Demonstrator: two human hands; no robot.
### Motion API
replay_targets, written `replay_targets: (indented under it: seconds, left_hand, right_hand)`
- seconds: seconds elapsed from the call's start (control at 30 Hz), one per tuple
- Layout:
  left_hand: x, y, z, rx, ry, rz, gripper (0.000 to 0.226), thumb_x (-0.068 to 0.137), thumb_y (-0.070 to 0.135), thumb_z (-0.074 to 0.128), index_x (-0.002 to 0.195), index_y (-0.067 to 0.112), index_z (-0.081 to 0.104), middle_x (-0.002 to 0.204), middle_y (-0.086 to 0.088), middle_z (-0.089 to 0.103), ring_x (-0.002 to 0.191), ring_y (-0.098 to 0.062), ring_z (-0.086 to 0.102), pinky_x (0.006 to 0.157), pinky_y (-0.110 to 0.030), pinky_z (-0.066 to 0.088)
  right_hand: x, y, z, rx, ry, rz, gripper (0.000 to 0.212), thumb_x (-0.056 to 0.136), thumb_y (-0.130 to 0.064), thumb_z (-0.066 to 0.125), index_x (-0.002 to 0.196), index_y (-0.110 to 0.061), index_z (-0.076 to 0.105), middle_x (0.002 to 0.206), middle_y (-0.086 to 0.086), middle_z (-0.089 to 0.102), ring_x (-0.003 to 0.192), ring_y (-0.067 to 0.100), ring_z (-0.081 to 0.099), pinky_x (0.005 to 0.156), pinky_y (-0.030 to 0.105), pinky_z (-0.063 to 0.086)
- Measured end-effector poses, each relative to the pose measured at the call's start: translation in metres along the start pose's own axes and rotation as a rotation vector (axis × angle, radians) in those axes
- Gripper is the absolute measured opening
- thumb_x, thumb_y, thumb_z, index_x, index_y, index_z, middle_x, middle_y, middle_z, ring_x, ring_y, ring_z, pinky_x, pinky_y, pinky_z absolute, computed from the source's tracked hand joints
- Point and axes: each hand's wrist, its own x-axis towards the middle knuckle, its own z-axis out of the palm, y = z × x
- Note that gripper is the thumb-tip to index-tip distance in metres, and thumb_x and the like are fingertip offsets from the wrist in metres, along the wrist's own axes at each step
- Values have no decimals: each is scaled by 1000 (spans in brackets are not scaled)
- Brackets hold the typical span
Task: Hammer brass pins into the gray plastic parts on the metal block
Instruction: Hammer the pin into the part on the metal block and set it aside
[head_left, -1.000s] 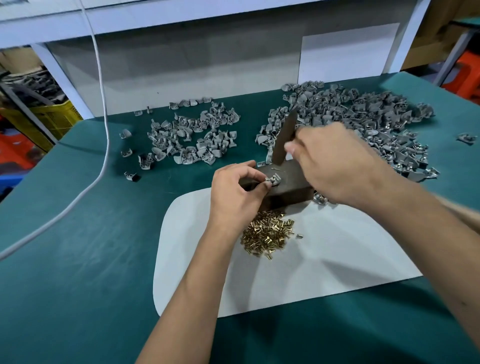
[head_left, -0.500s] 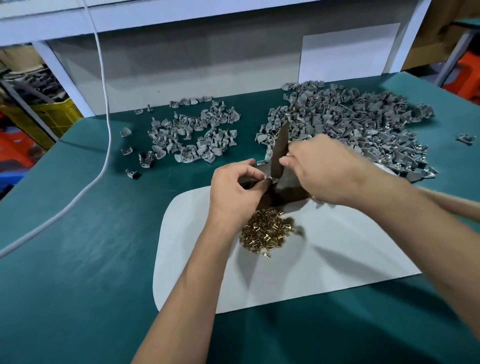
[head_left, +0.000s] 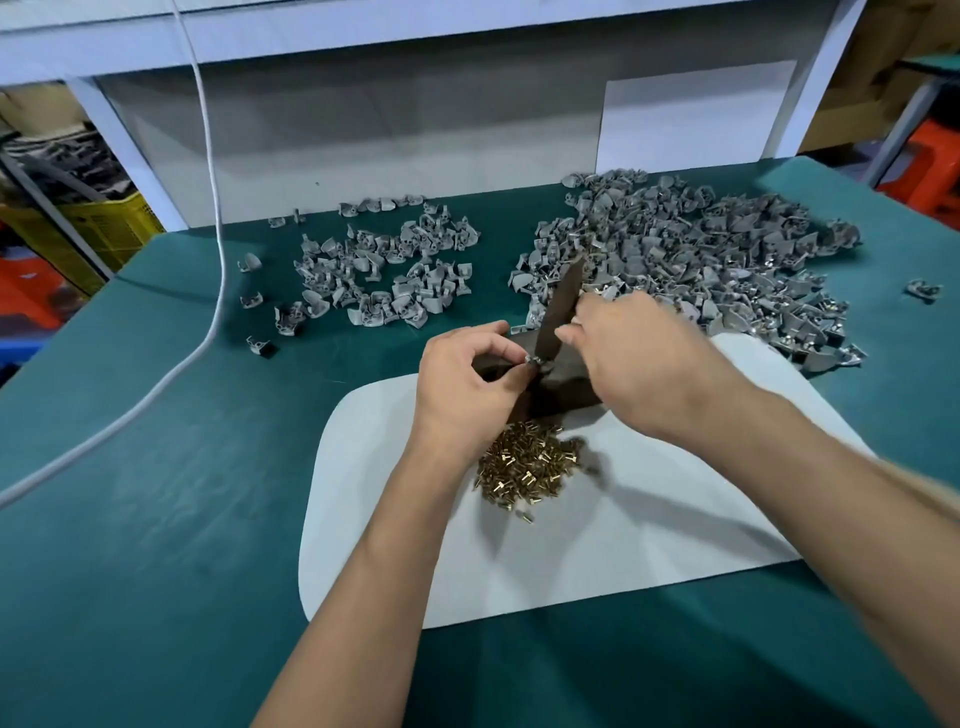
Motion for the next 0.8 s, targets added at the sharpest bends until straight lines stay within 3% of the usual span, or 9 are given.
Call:
replay_targets:
  seconds: [0.1,0.2,0.27,0.4,0.47,0.57,0.63,0.8]
  left_hand:
    - [-1,1,0,2,-5,-4,13,81,8,84,79,20,78,126,-4,70,119,-8,63,101,-17,44]
    - [0,-1,0,8,-14,-4,10,81,12,84,79,20,79,125,-1,71,117,-6,63,99,-13,43]
    - [0,-1,0,-5,-6,-12,7,80,11,84,81,17,80,125,-4,71,118,-8,63,103,-22,46]
    - [-2,1,0,9,-17,-35,12,81,11,84,81,22,79,126,0,69,130,-17,55,113,-40,41]
    - [-3,2,-1,23,-10,-37,18,83,14,83,78,30,76,127,7,68,136,-17,47,116,-34,33]
    - [-6,7,-1,-42,-39,-75,19,86,13,79,77,30,75,135,9,64,143,-12,35,108,-22,21]
    - [-8,10,0,-87,-80,-101,16,88,12,77,79,25,76,141,7,60,146,-11,31,106,-20,17]
    - [-11,12,0,-167,-128,-118,12,89,10,75,81,19,77,146,5,56,148,-12,29,114,-31,19]
  right_hand:
    - [4,5,-13,-99,-94,13,32,108,-41,40,81,-23,44,71,1,52,56,19,50,59,37,41]
    - [4,6,-13,-1,119,-32,28,107,-41,38,94,-22,53,71,1,55,58,21,55,56,38,46]
    - [1,-1,-3,-56,28,-55,27,107,-38,36,98,-19,53,74,1,51,64,27,53,60,40,48]
    - [2,8,-6,-57,-76,-6,34,107,-41,42,77,-24,41,69,-1,46,68,30,50,63,38,39]
    - [0,21,-10,-42,-45,14,34,106,-43,45,77,-25,46,71,-4,54,68,26,57,60,36,39]
    - [-9,49,-14,60,28,79,21,102,-40,56,85,-29,57,70,-10,59,63,13,56,52,28,34]
    - [-15,71,-18,78,61,143,28,97,-37,66,74,-26,55,69,-10,59,64,11,54,52,26,32]
    - [-29,104,-16,-1,-3,310,35,82,-27,79,57,-31,55,62,-10,60,63,20,56,55,29,39]
